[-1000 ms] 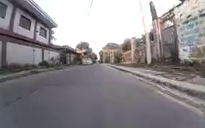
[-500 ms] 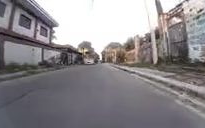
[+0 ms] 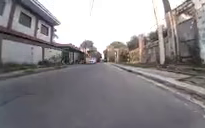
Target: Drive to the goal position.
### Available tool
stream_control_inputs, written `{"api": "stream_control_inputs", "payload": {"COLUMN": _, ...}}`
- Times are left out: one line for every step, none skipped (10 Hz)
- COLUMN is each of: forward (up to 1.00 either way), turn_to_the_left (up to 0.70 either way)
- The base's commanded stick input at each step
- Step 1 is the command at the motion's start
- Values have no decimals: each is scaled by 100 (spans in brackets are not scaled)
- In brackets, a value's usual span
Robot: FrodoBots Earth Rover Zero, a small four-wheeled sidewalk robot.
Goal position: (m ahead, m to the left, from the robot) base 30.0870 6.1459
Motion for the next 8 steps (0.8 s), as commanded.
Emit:
{"api": "stream_control_inputs", "payload": {"forward": 100, "turn_to_the_left": 5}}
{"api": "stream_control_inputs", "payload": {"forward": 100, "turn_to_the_left": 5}}
{"api": "stream_control_inputs", "payload": {"forward": 100, "turn_to_the_left": 5}}
{"api": "stream_control_inputs", "payload": {"forward": 100, "turn_to_the_left": 5}}
{"api": "stream_control_inputs", "payload": {"forward": 100, "turn_to_the_left": 5}}
{"api": "stream_control_inputs", "payload": {"forward": 100, "turn_to_the_left": 5}}
{"api": "stream_control_inputs", "payload": {"forward": 100, "turn_to_the_left": 5}}
{"api": "stream_control_inputs", "payload": {"forward": 100, "turn_to_the_left": 5}}
